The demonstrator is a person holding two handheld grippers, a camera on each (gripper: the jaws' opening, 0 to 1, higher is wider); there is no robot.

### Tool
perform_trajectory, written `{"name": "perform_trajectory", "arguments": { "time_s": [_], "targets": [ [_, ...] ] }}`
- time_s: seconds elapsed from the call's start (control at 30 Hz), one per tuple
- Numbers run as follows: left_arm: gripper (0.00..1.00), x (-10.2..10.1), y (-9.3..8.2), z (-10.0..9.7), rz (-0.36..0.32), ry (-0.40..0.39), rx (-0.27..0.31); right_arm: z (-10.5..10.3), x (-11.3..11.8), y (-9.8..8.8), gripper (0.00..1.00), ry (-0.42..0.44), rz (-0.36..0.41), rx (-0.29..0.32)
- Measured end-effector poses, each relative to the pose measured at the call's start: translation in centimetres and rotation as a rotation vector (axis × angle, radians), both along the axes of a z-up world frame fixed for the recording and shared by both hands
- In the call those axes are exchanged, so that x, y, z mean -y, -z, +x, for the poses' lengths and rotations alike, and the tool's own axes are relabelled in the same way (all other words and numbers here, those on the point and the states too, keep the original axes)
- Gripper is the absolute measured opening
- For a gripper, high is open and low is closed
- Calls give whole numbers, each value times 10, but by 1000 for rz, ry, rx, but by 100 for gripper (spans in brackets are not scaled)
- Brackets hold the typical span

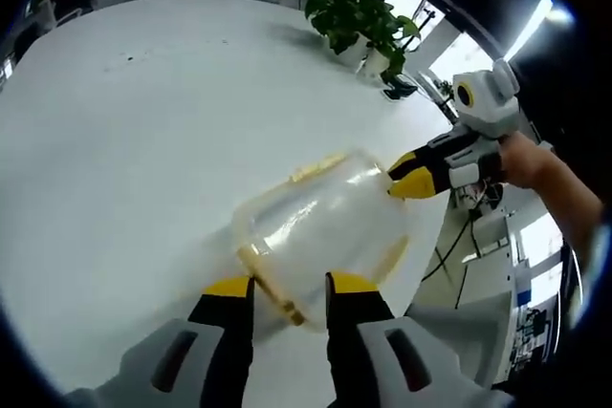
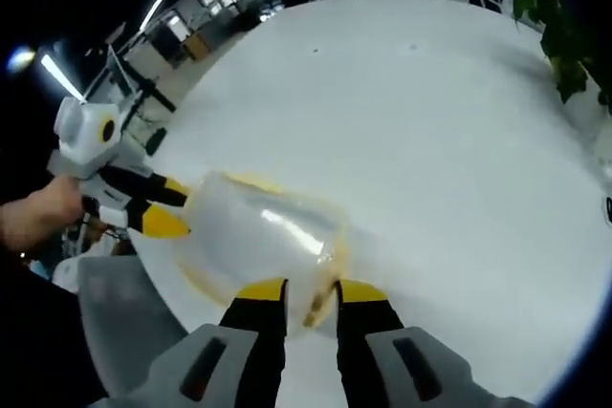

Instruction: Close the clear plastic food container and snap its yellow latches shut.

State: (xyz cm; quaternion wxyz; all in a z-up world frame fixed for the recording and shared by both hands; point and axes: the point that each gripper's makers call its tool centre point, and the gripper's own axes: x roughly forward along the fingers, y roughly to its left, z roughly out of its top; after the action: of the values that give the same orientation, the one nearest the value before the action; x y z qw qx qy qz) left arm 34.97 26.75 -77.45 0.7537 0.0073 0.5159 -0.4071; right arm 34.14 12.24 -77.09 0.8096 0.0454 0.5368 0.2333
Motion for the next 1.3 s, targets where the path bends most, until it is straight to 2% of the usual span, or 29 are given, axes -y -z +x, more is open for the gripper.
{"name": "perform_trajectory", "arguments": {
  "time_s": [0.07,0.13,0.27,0.37,0.43,0.47,0.5,0.53,0.57,0.6,0.63,0.7,0.73,0.77,0.83,0.9,0.93,0.97,1.03,1.1,1.13,1.3],
  "targets": [
    [29,0,-1,0,12,18,14,0,-1,-1,17,6,-31,3],
    [30,0,-2,-1,29,93,63,1,0,-1,17,-3,-74,28],
    [31,-1,-1,0,13,80,47,1,1,-2,17,18,-93,32],
    [31,-3,-2,-2,1,87,68,1,1,-3,17,30,-86,49],
    [28,-5,-6,-3,27,108,97,-2,-2,-4,17,21,-82,46],
    [27,-9,-8,1,58,141,146,-3,-4,-4,17,3,-77,37],
    [26,-10,-10,5,62,154,183,-3,-5,-5,17,-74,-103,54],
    [27,-13,-14,11,77,138,215,-2,-4,-5,17,-101,-116,71],
    [29,-15,-16,12,84,136,224,2,-6,-7,18,-179,-142,115],
    [32,-16,-18,14,95,138,238,2,-6,-6,19,-223,-155,131],
    [34,-18,-24,18,114,148,277,3,-9,-7,22,-278,-165,147],
    [33,-9,-39,17,100,200,345,3,-13,-9,24,-366,-175,172],
    [31,0,-46,16,73,235,383,7,-19,-13,22,-397,-155,211],
    [31,3,-49,12,95,257,394,11,-27,-20,21,-414,-114,246],
    [30,15,-47,0,114,336,387,17,-33,-27,21,-413,-61,268],
    [29,28,-50,-1,117,380,440,18,-42,-32,21,-467,0,293],
    [29,36,-50,-4,109,390,446,19,-43,-33,21,-489,4,298],
    [29,39,-49,-4,107,391,446,20,-45,-33,21,-519,12,314],
    [28,54,-49,-5,56,386,442,21,-44,-31,20,-545,19,311],
    [23,61,-46,-2,51,397,445,23,-46,-31,18,-613,19,357],
    [22,67,-45,-2,30,403,437,20,-47,-30,18,-631,28,351],
    [23,74,-41,1,49,407,436,16,-55,-29,18,-677,72,359]
  ]
}}
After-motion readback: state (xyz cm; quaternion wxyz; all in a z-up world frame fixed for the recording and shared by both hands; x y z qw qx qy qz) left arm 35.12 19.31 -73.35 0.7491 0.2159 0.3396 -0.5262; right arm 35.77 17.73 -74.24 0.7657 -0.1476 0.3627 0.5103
